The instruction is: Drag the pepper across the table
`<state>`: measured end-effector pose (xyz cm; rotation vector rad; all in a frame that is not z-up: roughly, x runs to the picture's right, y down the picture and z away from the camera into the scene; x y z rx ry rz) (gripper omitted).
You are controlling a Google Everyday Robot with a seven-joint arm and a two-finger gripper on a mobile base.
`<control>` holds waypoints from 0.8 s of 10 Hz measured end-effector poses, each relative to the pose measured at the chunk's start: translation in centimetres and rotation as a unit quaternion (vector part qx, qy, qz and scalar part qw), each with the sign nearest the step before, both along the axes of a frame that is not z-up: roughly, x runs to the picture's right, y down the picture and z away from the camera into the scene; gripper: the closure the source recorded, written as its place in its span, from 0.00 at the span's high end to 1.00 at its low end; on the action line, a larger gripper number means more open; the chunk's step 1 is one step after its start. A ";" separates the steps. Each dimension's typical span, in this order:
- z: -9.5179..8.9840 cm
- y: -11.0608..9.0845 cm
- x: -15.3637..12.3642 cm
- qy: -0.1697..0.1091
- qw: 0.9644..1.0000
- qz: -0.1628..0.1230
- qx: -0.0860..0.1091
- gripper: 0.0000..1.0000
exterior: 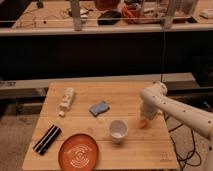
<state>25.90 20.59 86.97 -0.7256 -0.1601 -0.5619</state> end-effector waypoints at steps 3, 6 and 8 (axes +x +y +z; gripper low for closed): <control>-0.2 0.3 -0.4 -0.002 1.000 -0.002 -0.002 0.03; -0.3 0.3 -0.5 -0.002 1.000 -0.003 -0.004 0.03; -0.2 0.7 -0.8 -0.003 1.000 -0.006 -0.005 0.03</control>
